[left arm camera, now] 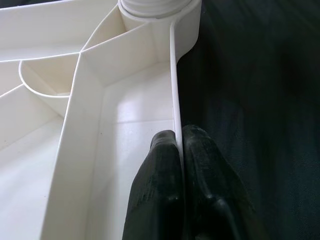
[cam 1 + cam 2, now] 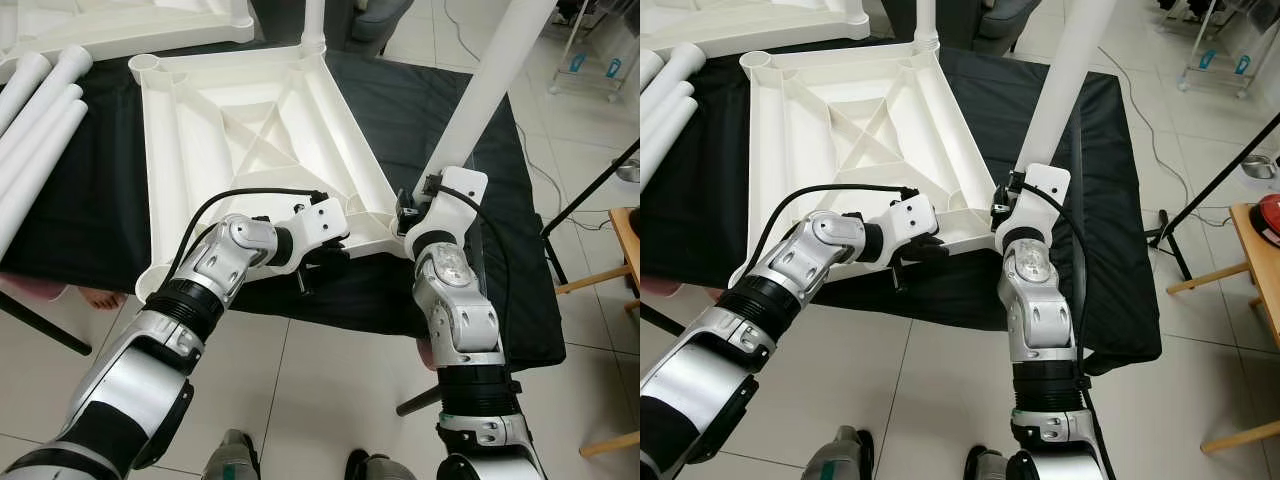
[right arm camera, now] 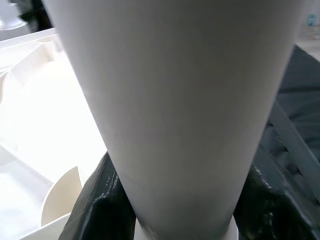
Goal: Building children table
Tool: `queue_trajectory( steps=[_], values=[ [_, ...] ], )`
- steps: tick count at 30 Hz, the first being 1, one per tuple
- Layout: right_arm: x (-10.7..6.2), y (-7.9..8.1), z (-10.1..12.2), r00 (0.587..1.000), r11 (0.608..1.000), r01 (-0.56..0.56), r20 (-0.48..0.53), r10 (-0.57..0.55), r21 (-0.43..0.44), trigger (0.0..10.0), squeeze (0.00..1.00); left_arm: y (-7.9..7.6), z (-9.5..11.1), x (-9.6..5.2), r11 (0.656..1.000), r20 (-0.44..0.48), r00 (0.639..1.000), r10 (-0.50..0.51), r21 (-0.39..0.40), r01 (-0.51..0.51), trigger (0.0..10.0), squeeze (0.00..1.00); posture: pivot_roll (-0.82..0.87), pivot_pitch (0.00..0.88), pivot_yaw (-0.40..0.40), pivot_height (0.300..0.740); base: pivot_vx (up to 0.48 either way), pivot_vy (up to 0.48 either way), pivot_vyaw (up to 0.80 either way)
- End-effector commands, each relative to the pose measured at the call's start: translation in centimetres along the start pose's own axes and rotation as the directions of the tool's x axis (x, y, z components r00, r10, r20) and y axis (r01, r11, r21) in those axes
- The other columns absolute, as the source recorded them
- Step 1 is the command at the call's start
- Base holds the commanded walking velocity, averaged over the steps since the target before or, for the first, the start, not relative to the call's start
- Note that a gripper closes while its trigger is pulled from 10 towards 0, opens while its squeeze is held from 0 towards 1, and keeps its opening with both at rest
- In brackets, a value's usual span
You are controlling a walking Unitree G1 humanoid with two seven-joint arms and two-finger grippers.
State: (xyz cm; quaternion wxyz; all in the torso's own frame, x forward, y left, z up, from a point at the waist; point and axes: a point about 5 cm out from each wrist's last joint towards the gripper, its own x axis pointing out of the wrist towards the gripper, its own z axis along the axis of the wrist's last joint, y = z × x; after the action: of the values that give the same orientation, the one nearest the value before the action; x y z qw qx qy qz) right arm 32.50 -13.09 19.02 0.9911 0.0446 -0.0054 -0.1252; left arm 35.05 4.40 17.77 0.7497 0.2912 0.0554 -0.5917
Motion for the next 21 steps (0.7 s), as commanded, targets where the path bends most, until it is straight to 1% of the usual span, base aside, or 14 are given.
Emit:
queue_trajectory(
  steps=[1, 3, 4, 5, 6, 10, 12, 13, 14, 15, 17, 18, 19, 21],
  values=[
    [-1.3, -4.6, -8.1, 0.91, 0.976, 0.202, -0.351, -0.22, -0.086, 0.0, 0.0, 0.2, 1.8, -0.3, 0.998, 0.154, 0.988, 0.0, 0.056, -0.008, 0.0, 0.0, 0.16, 0.198, -0.017, 0.74, 0.0, 0.0, 0.0],
    [-1.7, -4.7, -8.2, 0.895, 0.957, 0.282, -0.338, -0.29, -0.073, 0.0, 0.0, 0.1, 1.8, -0.3, 0.998, 0.153, 0.988, -0.003, 0.056, -0.006, 0.0, 0.0, 0.16, 0.199, -0.014, 0.74, 0.0, 0.0, 0.0],
    [-1.7, -4.7, -8.2, 0.895, 0.957, 0.282, -0.338, -0.29, -0.073, 0.0, 0.0, 0.1, 1.8, -0.3, 0.998, 0.153, 0.988, -0.003, 0.056, -0.006, 0.0, 0.0, 0.16, 0.199, -0.014, 0.74, 0.0, 0.0, 0.0],
    [-2.0, -4.9, -8.3, 0.882, 0.938, 0.338, -0.324, -0.343, -0.072, 0.0, 0.0, 0.1, 1.7, -0.3, 0.998, 0.151, 0.989, -0.006, 0.055, -0.003, 0.0, 0.0, 0.16, 0.199, -0.014, 0.74, 0.0, 0.0, 0.0],
    [-2.0, -4.9, -8.3, 0.877, 0.933, 0.351, -0.322, -0.357, -0.077, 0.0, 0.0, 0.1, 1.7, -0.3, 0.999, 0.151, 0.989, -0.007, 0.054, -0.002, 0.0, 0.0, 0.16, 0.199, -0.014, 0.74, 0.0, 0.0, 0.0],
    [-2.1, -5.0, -8.5, 0.865, 0.923, 0.379, -0.331, -0.377, -0.062, 0.0, 0.0, 0.0, 1.6, -0.3, 0.999, 0.149, 0.989, -0.008, 0.053, 0.0, 0.0, 0.0, 0.16, 0.199, -0.014, 0.74, 0.0, 0.0, 0.0],
    [-2.0, -4.8, -8.5, 0.868, 0.927, 0.37, -0.334, -0.368, -0.059, 0.0, 0.0, 0.0, 1.6, -0.3, 0.999, 0.149, 0.989, -0.009, 0.053, 0.001, 0.0, 0.0, 0.16, 0.199, -0.014, 0.74, 0.0, 0.0, 0.0],
    [-1.9, -4.6, -8.5, 0.879, 0.936, 0.344, -0.328, -0.347, -0.067, 0.0, 0.0, 0.0, 1.6, -0.3, 0.999, 0.149, 0.989, -0.009, 0.053, 0.001, 0.0, 0.0, 0.16, 0.198, -0.011, 0.74, 0.0, 0.0, 0.0],
    [-1.7, -4.0, -8.3, 0.906, 0.958, 0.279, -0.31, -0.288, -0.074, 10.0, 1.0, 0.0, 1.5, -0.3, 0.999, 0.148, 0.989, -0.01, 0.052, 0.002, 0.0, 0.0, 0.16, 0.196, -0.013, 0.74, 0.0, 0.0, 0.0],
    [-1.7, -4.0, -8.3, 0.906, 0.958, 0.279, -0.31, -0.288, -0.074, 10.0, 1.0, 0.0, 1.5, -0.3, 0.999, 0.148, 0.989, -0.01, 0.052, 0.002, 0.0, 0.0, 0.16, 0.196, -0.013, 0.74, 0.0, 0.0, 0.0],
    [-1.6, -3.6, -8.1, 0.921, 0.967, 0.244, -0.297, -0.253, -0.068, 10.0, 1.0, -0.1, 1.5, -0.3, 0.999, 0.149, 0.989, -0.009, 0.051, 0.001, 0.0, 0.0, 0.16, 0.196, -0.013, 0.74, 0.0, 0.0, 0.0],
    [-1.4, -3.1, -7.7, 0.937, 0.98, 0.2, -0.288, -0.199, -0.027, 10.0, 1.0, -0.1, 1.4, -0.4, 0.999, 0.148, 0.989, -0.008, 0.05, 0.001, 0.0, 0.0, 0.16, 0.194, -0.016, 0.74, 0.0, 0.0, 0.0],
    [-1.4, -3.1, -7.7, 0.937, 0.98, 0.2, -0.288, -0.199, -0.027, 10.0, 1.0, -0.1, 1.4, -0.4, 0.999, 0.148, 0.989, -0.008, 0.05, 0.001, 0.0, 0.0, 0.16, 0.194, -0.016, 0.74, 0.0, 0.0, 0.0],
    [-1.2, -2.4, -7.3, 0.952, 0.988, 0.151, -0.273, -0.139, 0.021, 10.0, 1.0, -0.1, 1.4, -0.4, 0.999, 0.148, 0.989, -0.007, 0.05, 0.0, 0.0, 0.0, 0.16, 0.194, -0.016, 0.74, 0.0, 0.0, 0.0]
  ],
)
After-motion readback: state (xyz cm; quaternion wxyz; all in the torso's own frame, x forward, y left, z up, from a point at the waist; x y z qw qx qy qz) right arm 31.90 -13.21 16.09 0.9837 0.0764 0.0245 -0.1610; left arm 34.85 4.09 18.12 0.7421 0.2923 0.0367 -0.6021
